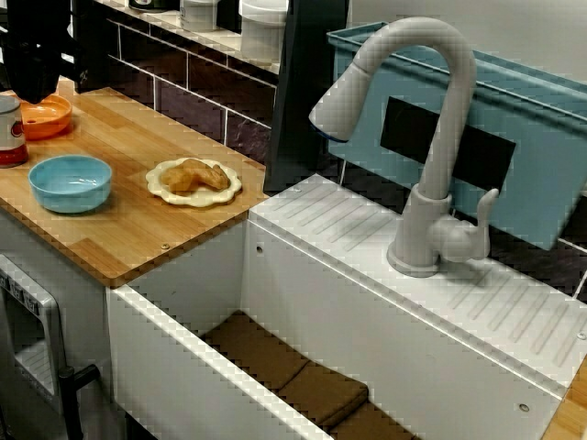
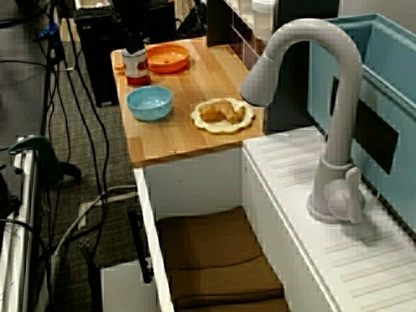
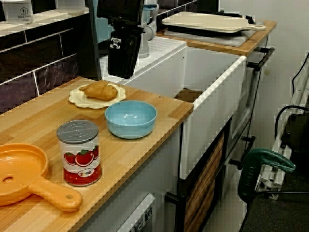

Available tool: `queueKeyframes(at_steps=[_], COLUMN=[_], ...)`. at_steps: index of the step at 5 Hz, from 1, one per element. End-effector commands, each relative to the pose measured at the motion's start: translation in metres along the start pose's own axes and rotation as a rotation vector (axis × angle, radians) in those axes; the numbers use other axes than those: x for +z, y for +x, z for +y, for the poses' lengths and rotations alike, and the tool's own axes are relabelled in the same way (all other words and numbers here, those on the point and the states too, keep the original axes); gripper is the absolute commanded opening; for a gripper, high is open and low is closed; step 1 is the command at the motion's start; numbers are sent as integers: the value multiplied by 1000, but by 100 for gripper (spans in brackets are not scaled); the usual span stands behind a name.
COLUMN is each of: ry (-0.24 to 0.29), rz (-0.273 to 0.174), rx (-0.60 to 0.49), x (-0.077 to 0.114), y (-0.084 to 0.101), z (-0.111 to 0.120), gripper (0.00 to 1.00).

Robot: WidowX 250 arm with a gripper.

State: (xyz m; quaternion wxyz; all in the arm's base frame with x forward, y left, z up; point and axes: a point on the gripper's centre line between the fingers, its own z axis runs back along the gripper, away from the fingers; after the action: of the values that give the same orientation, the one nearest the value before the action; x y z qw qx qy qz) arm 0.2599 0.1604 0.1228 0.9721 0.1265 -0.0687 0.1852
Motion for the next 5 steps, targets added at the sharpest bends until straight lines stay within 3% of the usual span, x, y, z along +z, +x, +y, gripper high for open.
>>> queueKeyframes(at_steps=[1, 3, 5], ry=[-2, -2, 2], rz=[-30, -30, -21], rx=[-2, -2, -25], x=[10, 10, 6], y=[2, 2, 12], z=[7, 7, -9], gripper=[100, 100, 100])
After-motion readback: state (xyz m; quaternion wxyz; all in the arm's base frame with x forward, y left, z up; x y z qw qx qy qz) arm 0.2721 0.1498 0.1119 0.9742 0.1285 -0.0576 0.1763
